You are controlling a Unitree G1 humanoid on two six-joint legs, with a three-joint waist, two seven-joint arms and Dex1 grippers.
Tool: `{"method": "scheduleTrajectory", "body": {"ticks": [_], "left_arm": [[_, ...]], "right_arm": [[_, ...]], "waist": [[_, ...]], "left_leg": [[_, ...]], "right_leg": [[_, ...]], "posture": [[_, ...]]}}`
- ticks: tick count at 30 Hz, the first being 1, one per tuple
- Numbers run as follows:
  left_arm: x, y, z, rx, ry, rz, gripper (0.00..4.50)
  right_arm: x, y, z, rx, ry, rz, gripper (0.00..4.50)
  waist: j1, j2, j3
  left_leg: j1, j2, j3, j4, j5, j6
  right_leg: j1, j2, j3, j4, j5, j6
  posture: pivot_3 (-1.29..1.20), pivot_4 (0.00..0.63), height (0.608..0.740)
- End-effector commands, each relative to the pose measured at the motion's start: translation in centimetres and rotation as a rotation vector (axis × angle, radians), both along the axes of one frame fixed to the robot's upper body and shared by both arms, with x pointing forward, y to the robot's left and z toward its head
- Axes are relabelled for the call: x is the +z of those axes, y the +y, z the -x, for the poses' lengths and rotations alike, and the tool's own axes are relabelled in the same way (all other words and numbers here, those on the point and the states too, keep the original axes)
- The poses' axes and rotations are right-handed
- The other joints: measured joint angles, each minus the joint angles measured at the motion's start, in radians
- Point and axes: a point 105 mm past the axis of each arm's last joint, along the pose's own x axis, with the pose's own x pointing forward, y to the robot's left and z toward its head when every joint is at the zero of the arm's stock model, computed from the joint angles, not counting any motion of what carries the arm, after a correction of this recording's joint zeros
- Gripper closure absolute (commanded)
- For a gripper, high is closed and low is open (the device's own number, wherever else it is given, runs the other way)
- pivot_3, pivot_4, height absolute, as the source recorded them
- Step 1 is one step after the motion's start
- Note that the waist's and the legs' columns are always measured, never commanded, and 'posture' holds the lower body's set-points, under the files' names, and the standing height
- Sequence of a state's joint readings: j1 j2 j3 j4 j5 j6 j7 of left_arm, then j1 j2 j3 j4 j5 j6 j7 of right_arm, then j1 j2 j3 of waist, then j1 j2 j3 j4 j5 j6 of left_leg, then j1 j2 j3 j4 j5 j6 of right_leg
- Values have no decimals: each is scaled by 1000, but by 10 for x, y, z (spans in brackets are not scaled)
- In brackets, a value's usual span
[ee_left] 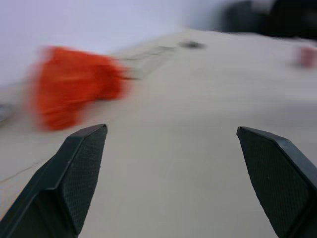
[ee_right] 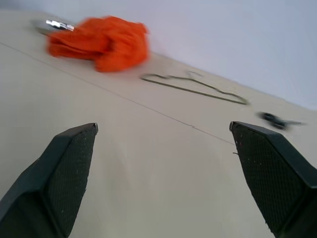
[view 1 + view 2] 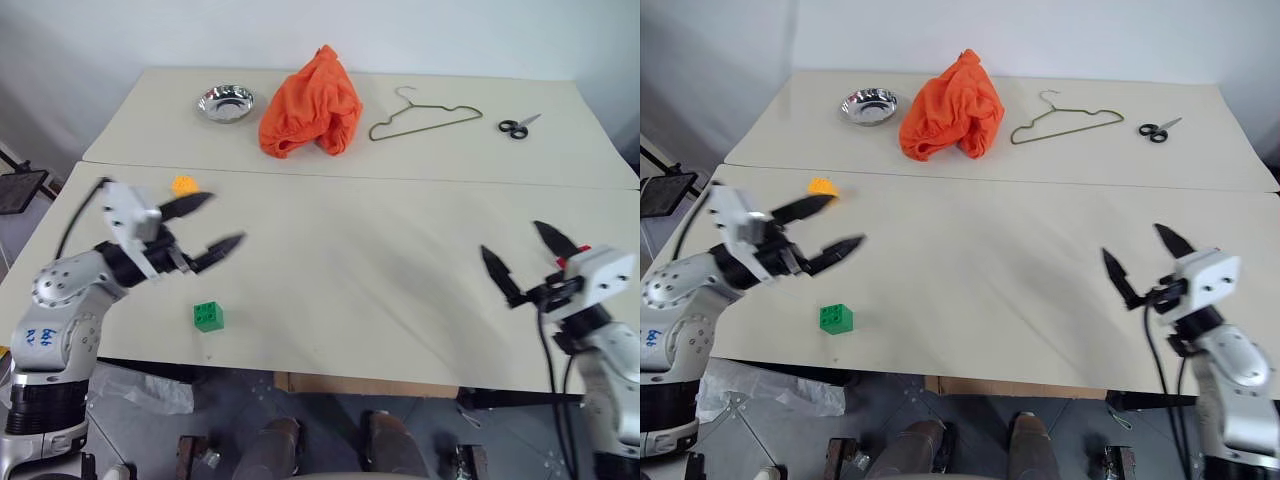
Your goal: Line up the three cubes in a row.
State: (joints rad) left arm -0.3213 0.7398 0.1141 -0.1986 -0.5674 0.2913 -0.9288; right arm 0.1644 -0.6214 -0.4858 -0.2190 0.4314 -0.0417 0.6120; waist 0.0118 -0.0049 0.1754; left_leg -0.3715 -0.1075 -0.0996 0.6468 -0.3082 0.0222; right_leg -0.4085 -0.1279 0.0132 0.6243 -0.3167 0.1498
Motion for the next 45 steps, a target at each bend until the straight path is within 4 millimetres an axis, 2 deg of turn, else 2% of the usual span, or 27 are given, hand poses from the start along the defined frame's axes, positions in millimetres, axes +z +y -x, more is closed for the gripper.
{"method": "scheduleTrajectory", "body": {"ticks": [1,2,6,8,10,11,13,16,19,25,29,33,36,43,45], "left_arm": [[-4,-22,11,-164,-18,-108,56],[-5,-27,10,-191,-15,-110,56],[-8,-38,6,-243,-22,-125,56],[-13,-43,3,-273,-25,-140,56],[-16,-45,1,-293,-26,-148,56],[-17,-45,1,-296,-26,-151,56],[-17,-44,-1,-292,-27,-152,56],[-5,-45,-2,-271,-10,-73,56],[8,-47,-2,-271,-46,-40,56],[-2,-46,6,-319,-41,-130,56],[-4,-50,13,-330,-37,-133,56],[-6,-50,17,-310,-30,-132,56],[-6,-46,18,-290,-27,-133,0],[-6,-43,16,-269,-28,-136,0],[-6,-43,14,-262,-30,-135,0]], "right_arm": [[8,-35,22,-93,0,30,0],[5,-51,32,-143,21,33,0],[-7,-85,56,-271,78,-14,0],[-22,-105,74,-359,135,-49,0],[-32,-115,85,-399,171,-53,0],[-34,-113,84,-377,196,-51,0],[-32,-105,74,-301,221,-18,0],[-19,-96,46,-214,245,-30,0],[-9,-93,8,-184,260,31,0],[-5,-102,-56,-192,325,33,0],[-13,-108,-75,-199,416,38,0],[-22,-114,-81,-216,488,25,0],[-25,-116,-81,-214,501,15,600],[-32,-116,-77,-193,488,11,2946],[-23,-105,-79,-122,429,2,2958]], "waist": [[-2,0,0],[-4,0,0],[-9,0,0],[-12,0,0],[-12,0,0],[-14,0,0],[-17,0,0],[-28,0,0],[-31,-1,1],[-24,0,1],[-13,0,1],[-11,0,1],[-15,0,1],[-17,0,1],[-16,0,1]], "left_leg": [[0,1,0,0,0,0],[0,1,0,0,0,0],[0,1,1,1,0,0],[1,1,1,1,0,0],[1,1,1,1,0,0],[1,1,1,0,0,0],[1,1,1,1,0,0],[1,1,3,2,0,0],[2,2,3,4,0,0],[1,1,2,4,0,0],[-1,0,1,4,0,0],[-4,0,-1,4,0,1],[-4,0,-1,4,0,1],[-3,0,0,4,0,1],[-3,0,0,4,0,0]], "right_leg": [[0,1,0,-1,0,0],[0,1,0,-1,0,0],[1,1,0,-1,0,0],[2,1,0,-1,0,0],[2,1,0,-1,0,0],[2,1,0,-1,0,0],[2,1,1,-1,0,0],[2,1,3,0,1,1],[3,1,1,0,1,2],[2,0,0,1,1,1],[0,-1,-2,0,1,1],[0,-2,-3,-2,1,1],[0,-2,-4,-2,1,1],[0,-1,-4,-2,1,1],[0,-1,-4,-2,1,1]], "posture": [[0,150,740],[0,150,740],[0,150,740],[0,150,740],[0,150,740],[0,150,740],[0,150,740],[0,150,740],[0,150,740],[0,150,740],[0,150,740],[0,150,740],[0,150,740],[0,150,740],[0,150,740]]}}
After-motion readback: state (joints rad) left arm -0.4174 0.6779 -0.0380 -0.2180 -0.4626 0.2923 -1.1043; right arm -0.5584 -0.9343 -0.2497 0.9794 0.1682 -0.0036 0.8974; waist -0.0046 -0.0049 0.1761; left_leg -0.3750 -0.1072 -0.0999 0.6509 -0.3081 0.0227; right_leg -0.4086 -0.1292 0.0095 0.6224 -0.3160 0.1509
